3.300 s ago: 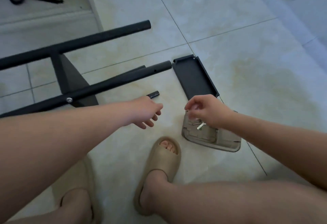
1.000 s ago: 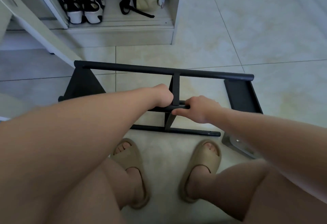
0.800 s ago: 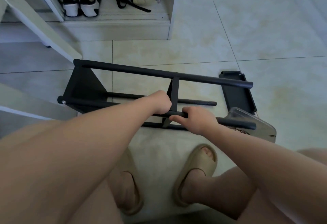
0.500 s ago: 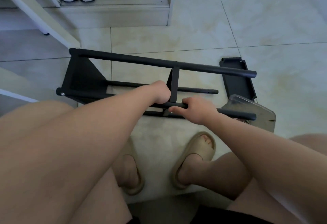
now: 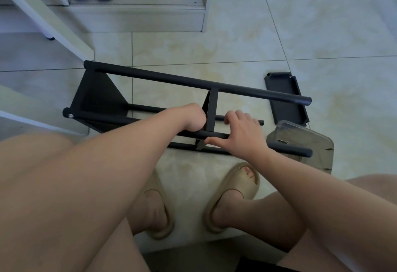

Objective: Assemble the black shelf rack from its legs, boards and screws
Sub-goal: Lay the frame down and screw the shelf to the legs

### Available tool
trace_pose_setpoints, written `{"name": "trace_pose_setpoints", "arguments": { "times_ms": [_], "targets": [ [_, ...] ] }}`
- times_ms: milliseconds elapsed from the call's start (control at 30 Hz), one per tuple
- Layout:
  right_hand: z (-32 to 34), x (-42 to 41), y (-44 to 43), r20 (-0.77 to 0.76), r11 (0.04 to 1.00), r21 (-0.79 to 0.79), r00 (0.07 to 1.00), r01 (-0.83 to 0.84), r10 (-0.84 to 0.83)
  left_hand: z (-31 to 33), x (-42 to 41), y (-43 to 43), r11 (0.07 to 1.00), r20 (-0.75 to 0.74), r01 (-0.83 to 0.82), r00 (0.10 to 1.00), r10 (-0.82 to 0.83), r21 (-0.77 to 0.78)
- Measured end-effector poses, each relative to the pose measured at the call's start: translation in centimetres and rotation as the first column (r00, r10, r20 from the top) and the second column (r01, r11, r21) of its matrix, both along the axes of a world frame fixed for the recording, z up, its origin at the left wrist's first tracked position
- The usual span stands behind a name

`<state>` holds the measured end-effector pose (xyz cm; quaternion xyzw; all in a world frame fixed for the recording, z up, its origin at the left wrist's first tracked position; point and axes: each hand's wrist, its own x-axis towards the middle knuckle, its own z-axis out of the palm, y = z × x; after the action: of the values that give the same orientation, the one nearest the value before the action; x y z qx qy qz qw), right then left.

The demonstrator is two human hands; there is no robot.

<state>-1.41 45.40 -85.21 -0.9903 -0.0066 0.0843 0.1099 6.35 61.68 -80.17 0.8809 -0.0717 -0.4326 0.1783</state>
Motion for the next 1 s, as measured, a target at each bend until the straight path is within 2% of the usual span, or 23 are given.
{"name": "trace_pose_setpoints", "arguments": {
  "times_ms": [67, 233, 367, 567, 733, 1000],
  "targets": [
    [-0.2, -0.1, 0.0, 0.125, 0.998, -0.045, 0.991, -0.035, 0.041, -0.1, 0.0, 0.3, 0.999, -0.014, 0.051, 0.999, -0.051, -0.007],
    [-0.6, 1.0, -0.3, -0.068, 0.997, -0.067, 0.997, -0.049, 0.044, -0.4, 0.5, 0.7, 0.992, -0.047, 0.107, 0.993, -0.11, -0.065],
    [-0.9, 1.5, -0.6, -0.131, 0.992, -0.095, 0.989, -0.084, 0.072, -0.8, 1.1, 0.9, 0.986, -0.082, 0.142, 0.985, -0.15, -0.09],
    [-0.6, 1.5, -0.4, -0.128, 0.988, -0.111, 0.988, -0.105, 0.091, -1.9, 1.7, 1.2, 0.986, -0.141, 0.076, 0.985, -0.097, -0.151],
    [0.4, 2.7, -0.5, -0.118, 0.955, -0.166, 0.967, -0.245, 0.227, -2.5, 1.4, 1.3, 0.984, -0.166, 0.045, 0.983, -0.074, -0.174],
    [0.2, 2.7, -0.4, -0.143, 0.956, -0.131, 0.959, -0.264, 0.245, -3.1, 1.5, 1.6, 0.982, -0.195, -0.009, 0.98, -0.029, -0.19]
  ]
}}
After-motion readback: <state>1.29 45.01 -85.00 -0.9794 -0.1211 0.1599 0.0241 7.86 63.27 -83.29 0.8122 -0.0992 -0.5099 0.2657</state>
